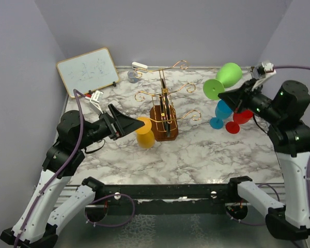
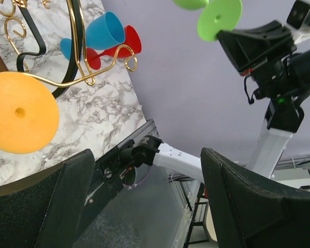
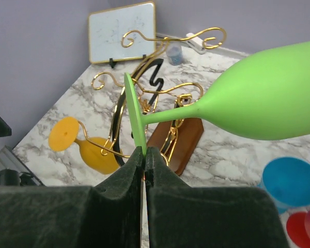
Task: Take the wine glass off the wine glass rack
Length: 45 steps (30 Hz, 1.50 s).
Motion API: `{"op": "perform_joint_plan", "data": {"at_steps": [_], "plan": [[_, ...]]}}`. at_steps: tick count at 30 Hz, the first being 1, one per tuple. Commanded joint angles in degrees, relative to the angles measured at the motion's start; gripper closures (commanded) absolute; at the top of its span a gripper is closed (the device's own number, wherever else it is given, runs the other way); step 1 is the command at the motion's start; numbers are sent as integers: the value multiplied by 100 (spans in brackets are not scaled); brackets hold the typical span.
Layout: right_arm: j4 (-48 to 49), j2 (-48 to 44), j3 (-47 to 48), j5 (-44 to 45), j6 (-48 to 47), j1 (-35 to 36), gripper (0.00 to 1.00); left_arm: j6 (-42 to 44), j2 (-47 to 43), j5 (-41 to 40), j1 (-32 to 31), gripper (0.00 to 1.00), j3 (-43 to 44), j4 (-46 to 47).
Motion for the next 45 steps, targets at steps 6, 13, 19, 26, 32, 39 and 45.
{"op": "perform_joint_plan", "data": {"at_steps": [6,13,19,26,32,39,45], "plan": [[616,1233,850,2117,-1722,2519,99,137,-187,-178,-11,14,58,-334],[1474,960,210,4120,-2805,4170,99,-8,-310,-437,-13,19,250,-593],[1936,935,-352,5246,-3539,5624,99,-647,-341,-433,-9,25,291,-285],[4515,1359,-1741,8178,-5977,8325,99,-1128,-378,-489,-9,24,426,-324],[6080,1682,-2029,8717,-7079,8964,99,-1313,-551,-455,-9,24,401,-515],[7910,1944,-2596,8945,-8470,9105,99,-1310,-808,-451,-9,24,421,-920],[9065,2186,-2985,8795,-9205,9209,99,-1530,-844,-361,-10,24,200,-714]]}}
